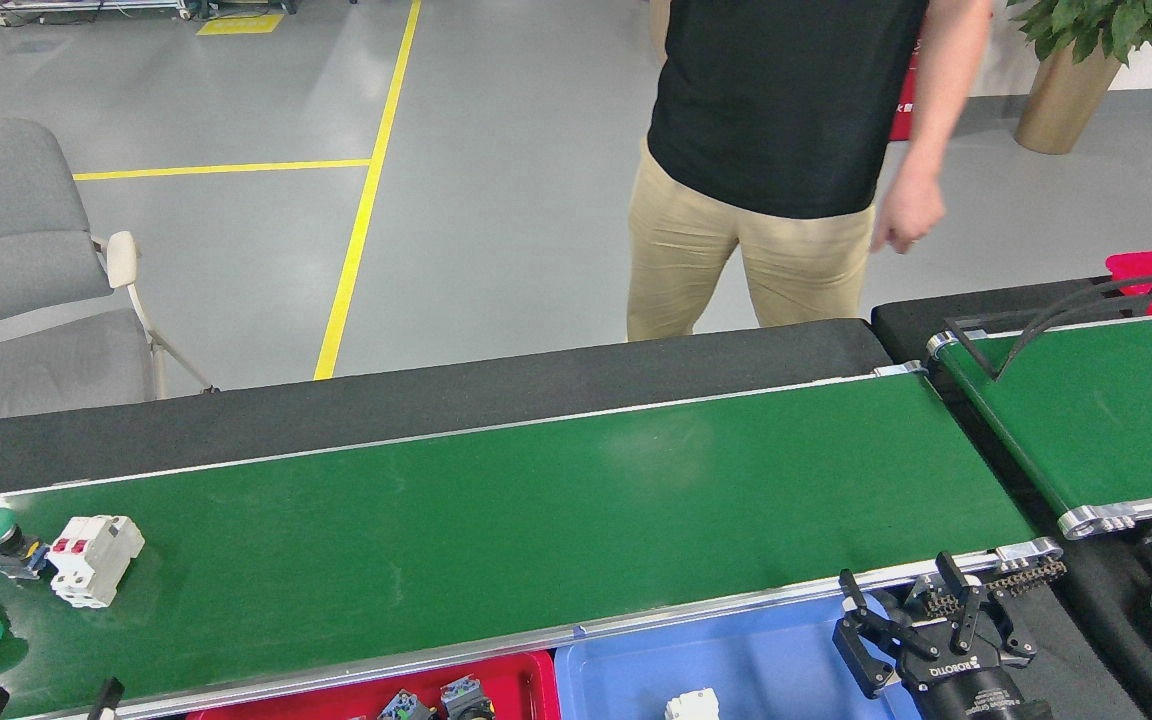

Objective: Pick switch part from conveyor to tray

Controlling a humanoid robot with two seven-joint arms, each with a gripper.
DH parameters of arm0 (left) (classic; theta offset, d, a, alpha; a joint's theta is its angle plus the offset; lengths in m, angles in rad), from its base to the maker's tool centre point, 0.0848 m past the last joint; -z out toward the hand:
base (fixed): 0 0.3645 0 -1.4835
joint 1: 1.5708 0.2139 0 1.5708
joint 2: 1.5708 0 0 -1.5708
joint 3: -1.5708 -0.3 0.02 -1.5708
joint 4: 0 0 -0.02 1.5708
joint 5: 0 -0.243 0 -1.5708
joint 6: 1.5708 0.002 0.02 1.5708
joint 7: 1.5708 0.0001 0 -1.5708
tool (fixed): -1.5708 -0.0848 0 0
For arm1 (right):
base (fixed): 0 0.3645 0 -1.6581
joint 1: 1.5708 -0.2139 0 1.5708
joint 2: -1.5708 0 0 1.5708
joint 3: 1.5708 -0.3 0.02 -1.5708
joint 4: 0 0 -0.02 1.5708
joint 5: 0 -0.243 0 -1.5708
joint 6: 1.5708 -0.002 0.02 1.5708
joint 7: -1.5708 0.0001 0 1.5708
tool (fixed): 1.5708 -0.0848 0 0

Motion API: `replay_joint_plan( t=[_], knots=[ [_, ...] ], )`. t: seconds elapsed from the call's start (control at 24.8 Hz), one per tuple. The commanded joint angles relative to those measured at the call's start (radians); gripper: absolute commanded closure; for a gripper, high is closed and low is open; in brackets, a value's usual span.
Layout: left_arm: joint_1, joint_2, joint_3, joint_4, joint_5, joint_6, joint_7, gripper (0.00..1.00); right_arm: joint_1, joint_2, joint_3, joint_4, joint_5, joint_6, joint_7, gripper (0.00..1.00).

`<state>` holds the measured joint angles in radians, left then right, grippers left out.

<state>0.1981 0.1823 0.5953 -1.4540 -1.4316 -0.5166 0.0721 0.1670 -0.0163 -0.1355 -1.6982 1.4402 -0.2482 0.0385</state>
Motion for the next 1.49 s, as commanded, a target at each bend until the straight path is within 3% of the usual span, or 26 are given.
replay_joint_plan(
  t=[0.0,0.2,0.6,0.72,0.76,0.8,0.93,1.05,1.13,1.25,1.33,1.45],
  knots=[
    [-0.039,0.049,0.003,0.06,0.002,0.012,0.0,0.0,-0.01,0.002,0.001,-0.012,-0.003,-0.003,-0.002,0.03],
    [-0.123,0.138,-0.005,0.201,0.002,0.067,0.0,0.0,-0.014,0.004,0.008,-0.012,-0.003,-0.005,-0.002,0.03],
    [-0.258,0.172,-0.02,0.382,0.0,0.098,0.005,0.04,-0.014,0.002,0.024,-0.011,-0.003,-0.006,-0.003,0.03],
    [-0.298,0.174,-0.06,0.429,0.0,0.165,0.017,0.28,-0.017,0.002,0.025,-0.009,-0.003,-0.006,-0.003,0.03],
    [-0.299,0.175,-0.075,0.44,0.0,0.168,0.031,0.4,-0.017,0.002,0.025,-0.008,-0.003,-0.006,-0.003,0.03],
    [-0.293,0.18,-0.092,0.442,0.006,0.161,0.054,0.65,-0.015,0.004,0.025,-0.009,-0.003,-0.006,-0.003,0.03],
    [-0.29,0.174,-0.104,0.443,0.013,0.158,0.092,0.85,-0.01,0.002,0.025,-0.008,-0.003,-0.006,-0.003,0.03],
    [-0.281,0.171,-0.111,0.437,0.014,0.156,0.121,0.93,-0.012,0.004,0.025,-0.008,-0.003,-0.005,-0.003,0.03],
    [-0.27,0.158,-0.117,0.397,0.011,0.147,0.127,0.94,-0.01,0.006,0.025,-0.008,-0.003,-0.003,-0.003,0.03],
    [-0.187,0.102,-0.161,0.181,0.014,0.062,0.123,0.93,-0.01,0.006,0.025,-0.009,-0.004,-0.003,-0.003,0.03],
    [-0.082,0.017,-0.195,-0.049,0.014,-0.039,0.107,0.91,-0.017,0.01,0.025,-0.009,-0.006,-0.003,-0.005,0.02],
    [0.012,-0.106,-0.324,-0.241,0.011,-0.143,0.023,0.91,-0.018,0.01,0.024,-0.012,-0.006,-0.002,-0.009,0.02]
  ],
)
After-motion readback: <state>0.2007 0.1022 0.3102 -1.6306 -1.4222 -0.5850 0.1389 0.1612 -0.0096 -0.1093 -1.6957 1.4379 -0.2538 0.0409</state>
